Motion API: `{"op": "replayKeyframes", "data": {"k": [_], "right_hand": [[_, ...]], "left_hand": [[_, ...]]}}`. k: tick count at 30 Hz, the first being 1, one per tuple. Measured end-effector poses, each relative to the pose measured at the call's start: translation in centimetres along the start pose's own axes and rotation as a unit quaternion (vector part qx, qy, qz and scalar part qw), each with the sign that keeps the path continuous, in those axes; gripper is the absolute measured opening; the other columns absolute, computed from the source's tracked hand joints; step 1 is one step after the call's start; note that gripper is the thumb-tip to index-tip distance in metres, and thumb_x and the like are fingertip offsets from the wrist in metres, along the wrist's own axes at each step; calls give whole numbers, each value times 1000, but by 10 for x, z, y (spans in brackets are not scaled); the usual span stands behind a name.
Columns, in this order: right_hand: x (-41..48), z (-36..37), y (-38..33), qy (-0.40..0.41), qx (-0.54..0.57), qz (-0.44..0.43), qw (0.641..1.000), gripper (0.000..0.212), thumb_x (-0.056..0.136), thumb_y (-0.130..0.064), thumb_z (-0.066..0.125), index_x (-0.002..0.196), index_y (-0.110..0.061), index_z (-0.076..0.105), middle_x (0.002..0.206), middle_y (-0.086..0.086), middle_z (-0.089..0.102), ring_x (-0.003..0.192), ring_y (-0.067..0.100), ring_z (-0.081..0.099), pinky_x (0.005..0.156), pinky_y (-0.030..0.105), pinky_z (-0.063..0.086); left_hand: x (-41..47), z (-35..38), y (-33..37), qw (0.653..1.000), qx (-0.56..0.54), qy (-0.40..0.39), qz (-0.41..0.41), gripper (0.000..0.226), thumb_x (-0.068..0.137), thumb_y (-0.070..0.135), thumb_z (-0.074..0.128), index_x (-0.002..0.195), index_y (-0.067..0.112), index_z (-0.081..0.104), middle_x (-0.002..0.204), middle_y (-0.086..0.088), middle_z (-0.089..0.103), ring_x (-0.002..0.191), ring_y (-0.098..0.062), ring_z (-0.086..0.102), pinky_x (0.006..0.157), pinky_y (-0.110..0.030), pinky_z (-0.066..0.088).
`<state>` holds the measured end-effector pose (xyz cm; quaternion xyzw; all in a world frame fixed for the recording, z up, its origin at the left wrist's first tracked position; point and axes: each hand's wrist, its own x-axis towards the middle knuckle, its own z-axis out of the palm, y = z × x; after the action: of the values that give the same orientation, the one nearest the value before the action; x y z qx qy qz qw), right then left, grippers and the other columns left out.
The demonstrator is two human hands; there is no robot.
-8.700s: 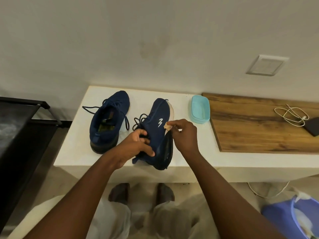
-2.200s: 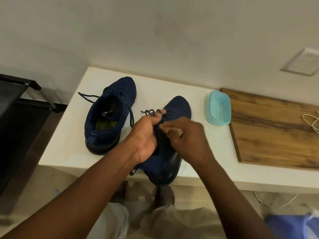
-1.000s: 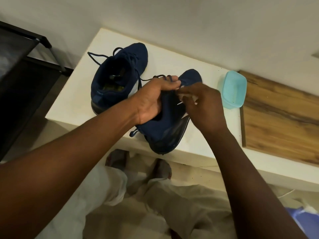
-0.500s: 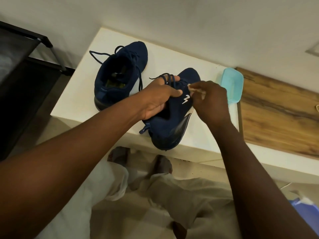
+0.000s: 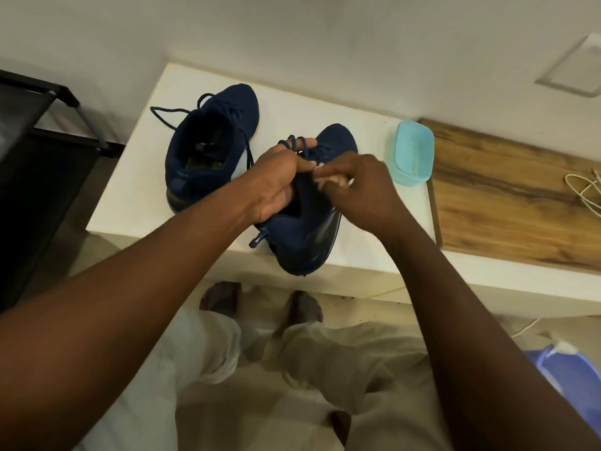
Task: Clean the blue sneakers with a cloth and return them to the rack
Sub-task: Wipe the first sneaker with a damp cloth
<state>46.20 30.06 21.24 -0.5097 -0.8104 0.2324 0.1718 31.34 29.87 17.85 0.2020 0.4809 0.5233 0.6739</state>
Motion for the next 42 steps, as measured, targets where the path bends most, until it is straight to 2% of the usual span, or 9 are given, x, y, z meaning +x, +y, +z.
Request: {"op": "replayKeyframes", "data": {"k": [3,8,14,19,22,25,31,37,42], "right_hand": [[-7,-3,5,-52,4,6,999,22,83,-9,68,97,-22,79,92,-10,67,79,4,57,68,6,40],[8,5,15,90,-21,56,994,23,85,-6,64,99,-19,77,103,-2,72,90,7,61,70,3,37],[-9,-5,-5,-114,-3,-27,993,20,83,-8,72,93,-23,80,85,-13,70,77,2,61,66,9,43],[8,3,0,35,-62,34,997,32,81,0,64,104,-18,77,105,0,71,91,15,64,78,19,47],[1,3,-18,-68,17,-55,996,30,80,3,63,97,-17,79,95,-5,73,82,4,63,74,15,48],[-5,-8,-18,-166,25,-48,985,13,79,-10,72,83,-19,81,79,-11,72,73,5,64,66,18,51],[19,-2,6,61,-72,38,995,21,83,-7,61,92,-14,79,95,3,73,88,20,66,79,33,53],[4,-7,-12,-155,18,-46,987,9,79,-14,74,82,-20,81,78,-12,70,73,5,63,67,21,49],[19,-7,15,63,-82,57,993,19,85,-10,66,97,-16,79,101,1,73,91,17,65,83,31,52]], "left_hand": [[2,-3,0,1000,1,4,2,43,97,-13,45,133,7,59,121,-20,67,103,-27,68,87,-36,60],[3,1,-3,1000,1,-2,8,40,98,-12,44,129,9,60,120,-19,68,102,-26,69,90,-37,59],[2,-5,0,1000,0,4,-1,40,100,-9,44,134,8,59,120,-17,68,103,-24,68,85,-33,60],[4,-1,-4,1000,-16,-3,-8,40,101,-8,43,134,8,59,120,-18,68,102,-25,68,89,-35,59],[1,-6,0,1000,-13,19,-17,38,103,-3,42,134,9,61,112,-14,69,93,-21,68,75,-30,60],[0,-5,1,999,-24,24,-20,37,104,0,40,134,8,61,125,-17,68,106,-25,67,86,-35,59],[0,1,-1,999,-46,17,-18,39,104,-4,37,138,3,56,117,-19,66,99,-25,67,88,-34,58],[-3,-5,3,999,-23,21,-32,39,104,-1,39,135,8,61,109,-11,72,91,-20,70,72,-31,59],[0,0,0,997,-59,22,-34,39,103,-4,37,135,3,58,118,-18,67,105,-27,66,88,-36,58]]}}
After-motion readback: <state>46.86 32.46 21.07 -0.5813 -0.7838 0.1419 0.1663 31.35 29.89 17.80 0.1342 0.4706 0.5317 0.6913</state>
